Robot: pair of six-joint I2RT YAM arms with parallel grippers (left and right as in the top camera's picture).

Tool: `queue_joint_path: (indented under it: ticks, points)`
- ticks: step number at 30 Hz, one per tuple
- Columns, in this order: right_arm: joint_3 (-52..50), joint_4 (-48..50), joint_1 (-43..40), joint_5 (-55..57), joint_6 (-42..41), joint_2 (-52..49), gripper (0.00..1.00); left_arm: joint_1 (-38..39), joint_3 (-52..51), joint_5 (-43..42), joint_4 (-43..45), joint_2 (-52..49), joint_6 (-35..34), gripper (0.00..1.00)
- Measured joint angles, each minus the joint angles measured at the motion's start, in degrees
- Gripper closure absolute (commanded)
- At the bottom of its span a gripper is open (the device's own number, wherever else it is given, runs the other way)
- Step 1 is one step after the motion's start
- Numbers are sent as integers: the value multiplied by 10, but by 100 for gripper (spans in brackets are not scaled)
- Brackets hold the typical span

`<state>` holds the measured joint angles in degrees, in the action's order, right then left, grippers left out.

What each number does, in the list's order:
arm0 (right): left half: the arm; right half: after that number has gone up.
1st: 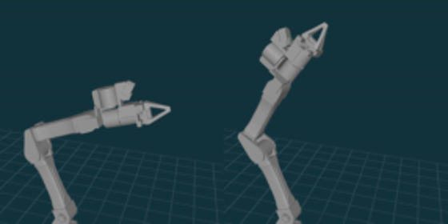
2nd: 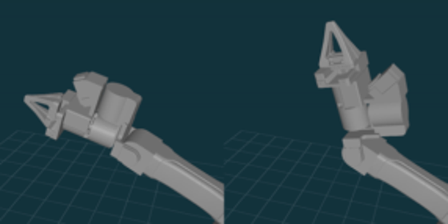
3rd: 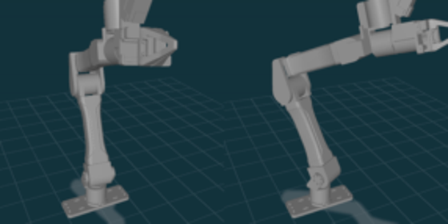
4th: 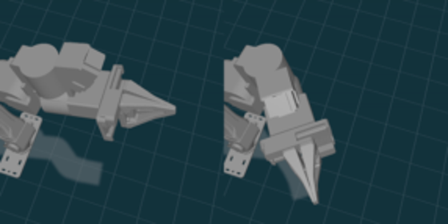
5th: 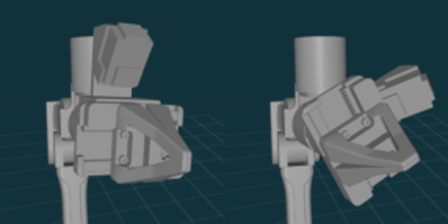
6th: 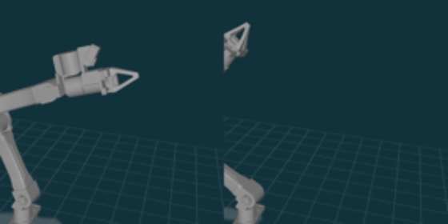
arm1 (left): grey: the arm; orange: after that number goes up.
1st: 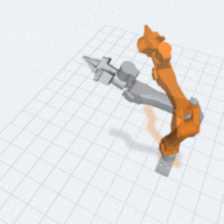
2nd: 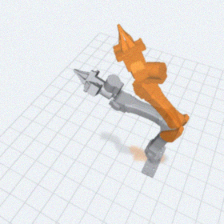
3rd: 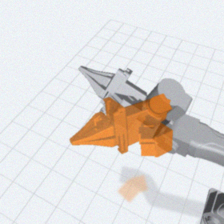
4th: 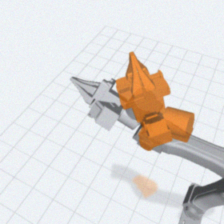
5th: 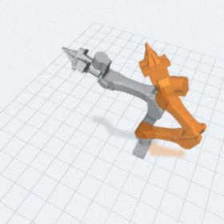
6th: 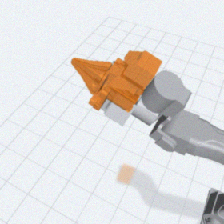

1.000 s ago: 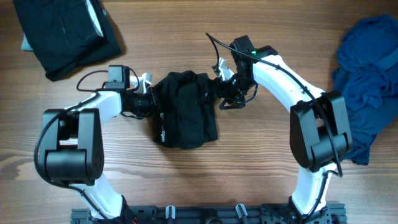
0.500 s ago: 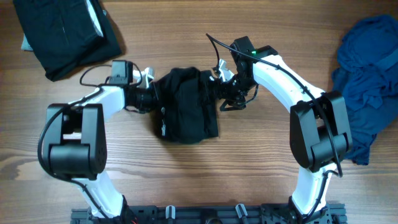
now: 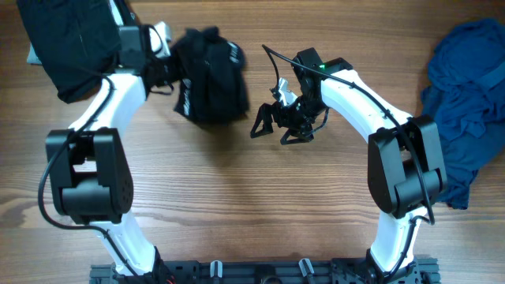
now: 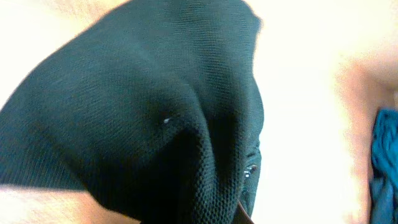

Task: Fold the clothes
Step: 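Carry the bundle with the left gripper to the upper left pile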

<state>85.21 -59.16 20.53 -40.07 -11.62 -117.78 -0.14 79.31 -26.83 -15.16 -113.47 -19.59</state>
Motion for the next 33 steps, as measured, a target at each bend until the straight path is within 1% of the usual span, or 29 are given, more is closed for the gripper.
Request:
queue_joint_path:
  ticks: [7, 16, 20, 27, 33]
  points:
    - [0, -39, 0, 0, 0, 0, 2, -40, 54, 41, 37, 0, 5, 96]
    - [0, -61, 0, 0, -1, 0, 2, -106, 60, 69, 145, -1, 15, 96]
    - [0, -63, 0, 0, -5, 0, 1, -136, 92, 73, 148, -5, 15, 96]
    - [0, -71, 0, 0, -18, 0, 1, -196, 195, 73, 152, -10, 16, 94]
    - [0, -76, 0, 0, -26, 0, 1, -254, 203, 73, 151, -18, 16, 94]
